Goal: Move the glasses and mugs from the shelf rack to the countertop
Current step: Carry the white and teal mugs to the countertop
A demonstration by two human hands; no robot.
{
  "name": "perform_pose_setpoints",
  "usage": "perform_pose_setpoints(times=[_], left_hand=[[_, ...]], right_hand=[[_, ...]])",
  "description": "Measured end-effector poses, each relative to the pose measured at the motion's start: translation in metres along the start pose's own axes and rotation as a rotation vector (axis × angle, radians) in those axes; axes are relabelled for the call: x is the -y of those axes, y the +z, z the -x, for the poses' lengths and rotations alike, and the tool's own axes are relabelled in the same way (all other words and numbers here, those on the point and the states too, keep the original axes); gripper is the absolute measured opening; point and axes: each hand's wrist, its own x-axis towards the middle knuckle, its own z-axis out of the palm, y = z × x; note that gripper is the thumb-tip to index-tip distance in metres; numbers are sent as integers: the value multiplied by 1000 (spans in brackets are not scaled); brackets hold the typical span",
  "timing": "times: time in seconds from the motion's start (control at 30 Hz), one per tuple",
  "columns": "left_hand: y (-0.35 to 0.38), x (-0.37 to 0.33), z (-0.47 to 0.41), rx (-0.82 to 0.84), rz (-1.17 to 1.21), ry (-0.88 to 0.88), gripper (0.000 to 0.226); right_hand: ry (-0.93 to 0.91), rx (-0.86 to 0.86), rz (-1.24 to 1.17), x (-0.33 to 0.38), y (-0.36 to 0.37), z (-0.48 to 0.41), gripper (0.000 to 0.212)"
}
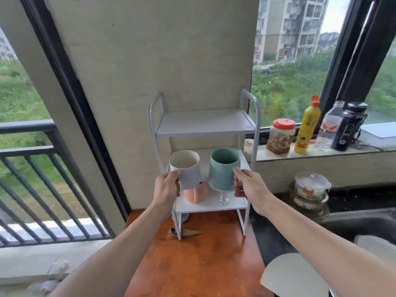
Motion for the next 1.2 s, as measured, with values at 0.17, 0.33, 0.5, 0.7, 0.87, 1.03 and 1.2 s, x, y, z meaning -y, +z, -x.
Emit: perform_pose_setpoints(times=[0.17, 0.33, 0.5, 0.7, 0.87, 1.03, 1.2], left_hand=[[11, 6, 40, 40, 64, -22, 29], [54, 14, 84, 207, 72, -23, 27], [125, 17, 137, 401, 31, -45, 29], [244, 9, 236, 623, 18, -102, 34], [352, 9, 345, 851, -13, -64, 26], [447, 9, 455, 1036, -48, -82, 23], [539, 5, 555, 1242, -105, -75, 24]], right_hand=[[-22, -78, -80, -20, -40, 53, 36], [27, -181, -142, -42, -97, 106, 44], [57, -369, -155, -58, -177, 169, 52], [101, -604, -121, -69, -300, 269, 40], [142, -768, -122, -85, -412, 366, 38], [162, -948, -148, -106, -509, 458, 36], [193, -1120, -198, -127, -593, 543, 35]])
